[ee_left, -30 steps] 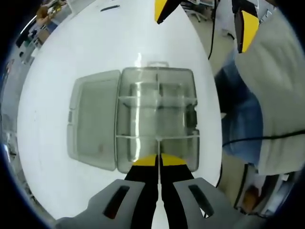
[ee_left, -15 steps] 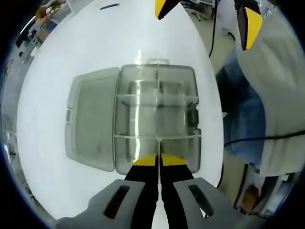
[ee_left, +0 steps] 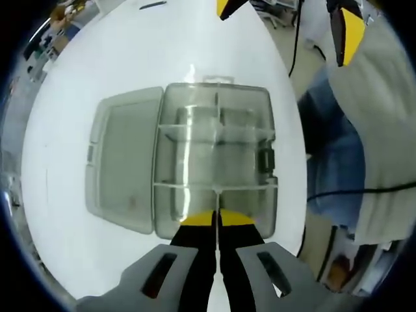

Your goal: Insert the divider into the dual guide fixture by aligning both edges with the guide slots and pushing it downward to the bottom, including one-sided entry, uneven engagement, binding, and posture correction.

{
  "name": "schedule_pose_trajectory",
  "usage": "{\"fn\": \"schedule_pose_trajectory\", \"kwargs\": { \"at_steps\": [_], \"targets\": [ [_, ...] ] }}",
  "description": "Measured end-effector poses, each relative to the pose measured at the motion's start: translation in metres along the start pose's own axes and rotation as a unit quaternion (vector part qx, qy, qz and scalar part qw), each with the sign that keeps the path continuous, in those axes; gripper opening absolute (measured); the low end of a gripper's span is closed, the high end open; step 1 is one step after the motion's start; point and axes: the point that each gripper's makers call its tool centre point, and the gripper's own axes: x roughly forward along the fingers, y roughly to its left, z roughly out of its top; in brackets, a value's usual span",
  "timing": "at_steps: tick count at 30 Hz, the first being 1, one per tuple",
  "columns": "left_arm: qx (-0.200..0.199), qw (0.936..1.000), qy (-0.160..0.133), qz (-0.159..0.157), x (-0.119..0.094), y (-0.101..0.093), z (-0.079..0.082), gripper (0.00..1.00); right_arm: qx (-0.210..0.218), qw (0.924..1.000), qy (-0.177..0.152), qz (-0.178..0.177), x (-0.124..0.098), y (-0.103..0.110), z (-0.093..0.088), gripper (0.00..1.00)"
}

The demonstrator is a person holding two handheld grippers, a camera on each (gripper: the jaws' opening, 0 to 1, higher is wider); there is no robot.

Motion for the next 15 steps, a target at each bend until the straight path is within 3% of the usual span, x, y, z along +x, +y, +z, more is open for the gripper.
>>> {"fn": "schedule_pose_trajectory", "kwargs": {
  "at_steps": [15],
  "targets": [
    [-0.007, 1.0, 0.003, 0.002, 0.0038, -0.0002, -0.0013, 0.0, -0.002, 1.0, 0.0, -0.001, 0.0005, -0.0035, 0.0023, 0.49]
  ]
}}
